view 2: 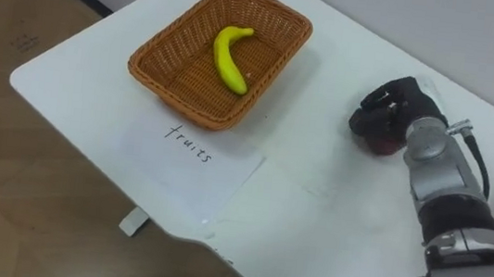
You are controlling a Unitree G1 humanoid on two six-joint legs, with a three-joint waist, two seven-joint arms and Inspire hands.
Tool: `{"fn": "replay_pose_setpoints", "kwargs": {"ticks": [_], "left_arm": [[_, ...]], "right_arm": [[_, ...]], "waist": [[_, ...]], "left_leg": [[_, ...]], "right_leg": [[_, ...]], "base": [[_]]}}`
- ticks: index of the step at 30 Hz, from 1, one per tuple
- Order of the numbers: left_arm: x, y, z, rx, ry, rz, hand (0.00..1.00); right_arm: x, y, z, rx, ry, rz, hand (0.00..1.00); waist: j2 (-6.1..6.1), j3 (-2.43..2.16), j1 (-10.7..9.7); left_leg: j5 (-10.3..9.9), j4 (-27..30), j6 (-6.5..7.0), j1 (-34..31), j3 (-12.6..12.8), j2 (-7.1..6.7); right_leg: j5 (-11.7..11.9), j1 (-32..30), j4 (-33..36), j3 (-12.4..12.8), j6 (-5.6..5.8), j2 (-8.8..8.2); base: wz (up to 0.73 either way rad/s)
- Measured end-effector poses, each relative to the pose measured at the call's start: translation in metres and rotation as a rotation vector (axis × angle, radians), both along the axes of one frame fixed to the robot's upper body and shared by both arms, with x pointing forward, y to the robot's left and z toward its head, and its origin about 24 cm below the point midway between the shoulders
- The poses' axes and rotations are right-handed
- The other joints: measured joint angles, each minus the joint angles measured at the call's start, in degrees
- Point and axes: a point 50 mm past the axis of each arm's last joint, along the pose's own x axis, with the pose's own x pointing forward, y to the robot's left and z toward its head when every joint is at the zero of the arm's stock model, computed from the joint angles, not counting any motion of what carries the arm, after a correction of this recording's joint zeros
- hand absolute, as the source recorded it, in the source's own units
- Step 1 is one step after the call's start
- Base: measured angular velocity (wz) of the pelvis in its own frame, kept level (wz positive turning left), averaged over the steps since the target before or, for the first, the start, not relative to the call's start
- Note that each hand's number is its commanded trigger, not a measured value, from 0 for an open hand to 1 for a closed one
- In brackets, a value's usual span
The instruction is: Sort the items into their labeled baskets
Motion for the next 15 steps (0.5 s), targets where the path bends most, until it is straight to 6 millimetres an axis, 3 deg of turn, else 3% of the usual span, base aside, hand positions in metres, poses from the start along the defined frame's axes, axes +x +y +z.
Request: {"fn": "replay_pose_setpoints", "kwargs": {"ticks": [15], "left_arm": [[-0.0018,0.0089,0.0023,0.018,-0.004,0.025,0.00]], "right_arm": [[-0.0035,0.0049,-0.0094,0.009,0.105,0.039,1.00]], "waist": [[-1.10,0.23,-0.90]], "left_leg": [[-0.07,-0.03,-0.06,0.65,-0.17,0.03]], "right_leg": [[0.02,1.12,0.12,-0.30,-0.01,-0.05]], "base": [[0.00]]}}
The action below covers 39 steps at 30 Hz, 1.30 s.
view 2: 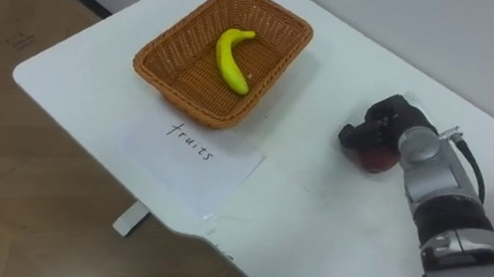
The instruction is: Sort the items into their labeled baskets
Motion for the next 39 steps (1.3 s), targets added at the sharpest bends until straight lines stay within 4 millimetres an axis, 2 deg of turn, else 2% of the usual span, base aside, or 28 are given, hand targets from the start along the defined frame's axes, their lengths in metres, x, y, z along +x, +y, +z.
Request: {"fn": "replay_pose_setpoints", "kwargs": {"ticks": [3,14,16,20,25,27,29,31,36,39], "left_arm": [[0.000,0.000,0.000,0.000,-0.001,0.000,0.00],[0.003,0.001,0.001,0.003,-0.011,0.007,0.00],[0.001,0.001,0.000,0.005,-0.008,0.017,0.00],[-0.002,0.002,0.000,0.010,-0.004,0.033,0.00],[-0.010,0.003,0.000,0.014,0.004,0.034,0.00],[-0.014,0.003,0.000,0.019,0.012,0.036,0.00],[-0.016,0.005,0.001,0.034,0.012,0.044,0.00],[-0.019,0.006,0.001,0.037,0.013,0.052,0.00],[-0.018,0.010,0.003,0.045,-0.005,0.047,0.00],[-0.018,0.010,0.003,0.046,-0.008,0.047,0.00]], "right_arm": [[0.001,0.001,0.001,0.005,-0.003,0.011,1.00],[0.002,0.003,0.003,0.011,-0.006,0.018,1.00],[0.005,0.006,0.010,0.024,-0.032,0.027,1.00],[0.011,0.012,0.027,0.065,-0.116,0.040,1.00],[0.015,0.020,0.038,0.105,-0.168,0.066,1.00],[0.016,0.022,0.041,0.111,-0.184,0.071,1.00],[0.017,0.023,0.043,0.118,-0.199,0.070,1.00],[0.017,0.024,0.045,0.128,-0.205,0.073,1.00],[0.021,0.032,0.059,0.130,-0.262,0.110,1.00],[0.022,0.035,0.063,0.148,-0.281,0.125,1.00]], "waist": [[-0.02,-0.02,-0.64],[0.05,-0.19,-0.70],[0.55,-0.48,-0.79],[1.66,-1.36,-0.76],[1.41,-1.61,-0.87],[0.93,-1.58,-1.06],[0.04,-1.22,-1.11],[-0.29,-1.04,-1.08],[-0.54,-0.95,-1.59],[-0.75,-0.82,-0.74]], "left_leg": [[0.01,0.02,0.01,0.01,0.01,-0.01],[0.02,0.01,0.01,-0.05,0.14,0.05],[0.02,0.00,0.01,-0.10,0.15,0.05],[0.07,0.08,0.01,0.19,0.16,0.05],[0.11,0.26,0.05,0.43,0.29,-0.11],[0.13,0.32,0.08,0.42,0.29,-0.15],[0.14,0.63,0.08,0.30,0.29,-0.15],[0.13,0.70,0.08,0.31,0.15,-0.17],[0.11,0.10,0.07,0.42,-0.12,-0.15],[0.13,-0.06,0.07,1.11,0.06,-0.13]], "right_leg": [[0.00,0.01,-0.03,0.00,0.00,0.00],[0.00,-0.03,-0.20,0.63,0.01,0.15],[0.00,-0.08,-0.21,0.60,0.01,0.14],[0.00,0.13,-0.16,0.55,0.02,0.10],[-0.02,0.15,0.05,0.70,0.05,-0.15],[-0.02,0.16,0.13,0.71,0.05,-0.26],[-0.02,0.20,0.22,0.70,0.05,-0.30],[-0.02,0.64,0.20,0.67,0.05,-0.32],[-0.02,0.83,0.20,0.80,0.06,-0.19],[-0.05,1.07,0.19,1.58,0.11,0.02]], "base": [[0.00],[0.00],[0.00],[0.00],[0.00],[0.00],[0.00],[0.06],[0.05],[-0.06]]}}
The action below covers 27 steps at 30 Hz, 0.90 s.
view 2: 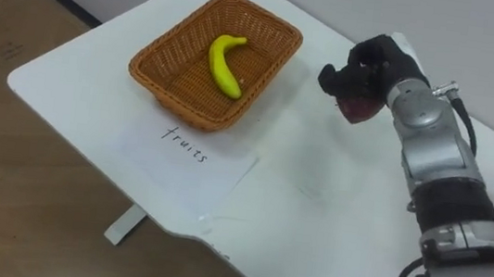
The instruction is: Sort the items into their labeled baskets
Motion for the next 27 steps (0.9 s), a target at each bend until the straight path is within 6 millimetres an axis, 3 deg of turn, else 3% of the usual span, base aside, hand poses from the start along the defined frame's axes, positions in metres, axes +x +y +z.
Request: {"fn": "replay_pose_setpoints", "kwargs": {"ticks": [3,9,17,27], "left_arm": [[-0.001,0.000,0.000,0.000,0.002,0.001,0.00],[-0.002,0.001,0.001,0.003,0.007,0.001,0.00],[-0.003,0.004,0.002,0.024,0.025,-0.021,0.00],[-0.020,0.004,0.002,0.029,0.080,-0.017,0.00]], "right_arm": [[0.001,0.005,0.006,0.033,-0.025,0.019,1.00],[0.006,0.013,0.018,0.050,-0.056,0.043,1.00],[0.008,0.013,0.022,0.078,-0.089,0.010,1.00],[0.012,0.025,0.029,0.149,-0.129,-0.004,1.00]], "waist": [[-0.62,0.29,0.11],[-0.76,0.25,1.37],[-0.73,0.27,3.34],[-0.71,0.29,5.43]], "left_leg": [[0.00,-0.14,0.00,0.03,-0.03,0.04],[-0.01,-0.23,0.01,0.10,-0.06,0.02],[-0.01,-0.14,0.01,-0.18,-1.48,-0.16],[-0.03,-0.10,0.02,0.12,-2.51,-0.23]], "right_leg": [[-0.04,0.03,-0.13,0.24,0.06,0.09],[-0.22,0.07,-0.14,0.47,0.35,0.02],[-0.42,0.59,-0.14,-1.04,0.66,-0.29],[-0.57,1.50,-0.13,-2.33,0.87,-0.44]], "base": [[-0.02],[0.00],[0.10],[0.06]]}}
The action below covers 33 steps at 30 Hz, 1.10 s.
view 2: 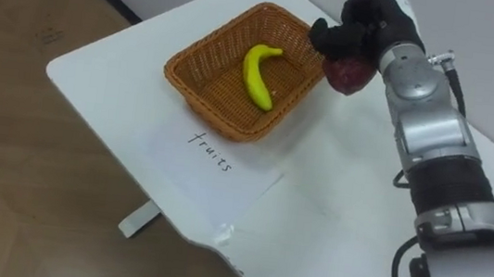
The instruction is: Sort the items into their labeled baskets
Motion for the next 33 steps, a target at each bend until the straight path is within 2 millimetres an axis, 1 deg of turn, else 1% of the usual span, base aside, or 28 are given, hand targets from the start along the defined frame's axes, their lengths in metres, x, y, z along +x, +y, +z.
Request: {"fn": "replay_pose_setpoints", "kwargs": {"ticks": [4,7,9,11,14,15,16,17,18,19,21,22,23,24,25,29,33], "left_arm": [[0.002,0.000,0.001,0.004,-0.004,-0.013,0.00],[0.002,0.001,0.001,0.006,-0.003,-0.012,0.00],[0.002,0.001,0.001,0.005,0.000,-0.011,0.00],[0.002,0.000,0.001,0.004,-0.002,-0.010,0.00],[0.002,0.001,0.001,0.006,0.000,-0.007,0.00],[0.001,0.001,0.001,0.006,0.003,-0.007,0.00],[0.001,0.000,0.001,0.005,0.004,-0.007,0.00],[0.001,0.000,0.001,0.004,0.004,-0.007,0.00],[0.001,-0.001,0.001,0.002,0.005,-0.006,0.00],[0.001,0.000,0.001,0.003,0.004,-0.005,0.00],[0.001,0.001,0.001,0.006,0.003,0.001,0.00],[0.000,0.001,0.001,0.006,0.003,0.002,0.00],[0.001,0.001,0.001,0.006,0.002,0.001,0.00],[0.001,0.001,0.001,0.006,0.002,0.001,0.00],[0.000,0.001,0.001,0.007,0.004,0.002,0.00],[0.000,0.002,0.001,0.005,0.003,0.002,0.00],[-0.002,0.004,0.002,-0.003,0.010,0.000,0.00]], "right_arm": [[0.000,0.008,-0.002,0.018,0.010,0.027,1.00],[0.001,0.010,0.000,0.035,0.004,0.027,1.00],[0.002,0.010,0.002,0.052,-0.002,0.021,1.00],[0.002,0.010,0.002,0.056,-0.007,0.012,1.00],[0.002,0.012,0.000,0.050,-0.002,0.016,1.00],[0.002,0.014,-0.001,0.040,0.001,0.021,1.00],[0.002,0.017,-0.001,0.035,0.003,0.027,1.00],[0.002,0.018,-0.002,0.041,0.004,0.029,1.00],[0.002,0.019,-0.003,0.049,0.009,0.033,1.00],[0.002,0.021,-0.004,0.052,0.014,0.042,1.00],[0.003,0.027,-0.004,0.041,0.022,0.061,1.00],[0.004,0.030,-0.005,0.039,0.029,0.066,0.93],[0.004,0.032,-0.006,0.034,0.034,0.071,0.43],[0.004,0.033,-0.006,0.029,0.035,0.074,0.15],[0.004,0.035,-0.007,0.023,0.037,0.081,0.00],[0.004,0.037,-0.007,0.026,0.038,0.087,0.00],[0.005,0.039,-0.003,0.026,0.030,0.088,0.00]], "waist": [[0.00,0.00,1.33],[0.00,0.00,1.71],[-0.04,-0.03,1.91],[-0.07,-0.05,2.83],[-0.07,-0.05,2.95],[-0.13,-0.06,2.98],[-0.32,-0.01,3.14],[-0.42,0.04,3.32],[-0.47,0.07,4.01],[-0.53,0.10,4.38],[-0.77,0.24,4.45],[-0.92,0.32,4.49],[-1.09,0.44,4.48],[-1.15,0.48,4.52],[-1.27,0.54,4.59],[-1.39,0.57,4.49],[-1.35,0.56,4.52]], "left_leg": [[-0.01,0.00,-0.01,-0.37,-0.83,0.03],[-0.01,0.12,-0.01,-0.55,-1.89,0.01],[-0.01,0.13,-0.02,-0.55,-2.37,0.01],[0.00,0.14,-0.01,-0.42,-2.39,-0.01],[0.00,0.23,-0.01,-0.21,-2.79,-0.05],[0.01,0.29,-0.01,0.02,-2.93,-0.15],[0.02,0.45,0.00,0.06,-2.96,-0.46],[0.03,0.54,0.01,0.05,-2.97,-0.70],[0.03,0.73,0.01,0.05,-2.88,-0.98],[0.03,0.83,0.01,0.04,-2.84,-0.98],[0.03,0.84,0.01,0.03,-2.88,-0.95],[0.03,0.92,0.01,0.00,-2.90,-0.96],[0.03,1.01,0.01,-0.06,-2.97,-0.98],[0.02,1.03,0.01,-0.07,-2.98,-0.99],[0.02,1.06,0.01,-0.10,-2.98,-1.01],[-0.11,1.05,0.09,-0.43,-3.38,-1.01],[-0.11,1.24,0.06,-0.50,-3.67,-1.00]], "right_leg": [[-0.04,0.06,-0.04,-0.72,0.05,0.01],[-0.04,0.48,-0.08,-1.87,0.06,-0.04],[-0.09,0.78,-0.08,-1.91,0.13,-0.04],[-0.20,0.98,-0.07,-1.83,0.31,-0.06],[-0.29,1.45,-0.07,-1.80,0.46,-0.13],[-0.51,1.66,0.04,-1.78,0.73,-0.27],[-0.93,1.75,0.10,-1.76,0.98,-0.59],[-1.21,1.79,0.10,-1.74,0.99,-0.82],[-1.51,1.80,0.10,-1.75,1.03,-1.07],[-1.51,1.81,0.12,-1.75,1.03,-1.11],[-1.56,1.87,0.12,-1.76,0.99,-1.11],[-1.58,1.92,0.12,-1.76,0.98,-1.12],[-1.58,2.02,0.09,-1.77,0.98,-1.13],[-1.58,2.05,0.09,-1.74,0.98,-1.13],[-1.58,2.14,0.09,-1.71,0.98,-1.14],[-1.57,2.33,0.08,-1.78,0.97,-1.02],[-1.55,2.48,0.06,-1.79,0.95,-0.89]], "base": [[0.10],[0.20],[0.15],[0.05],[0.13],[0.13],[0.10],[0.00],[0.00],[0.00],[0.02],[0.04],[0.04],[0.05],[0.06],[0.07],[0.03]]}}
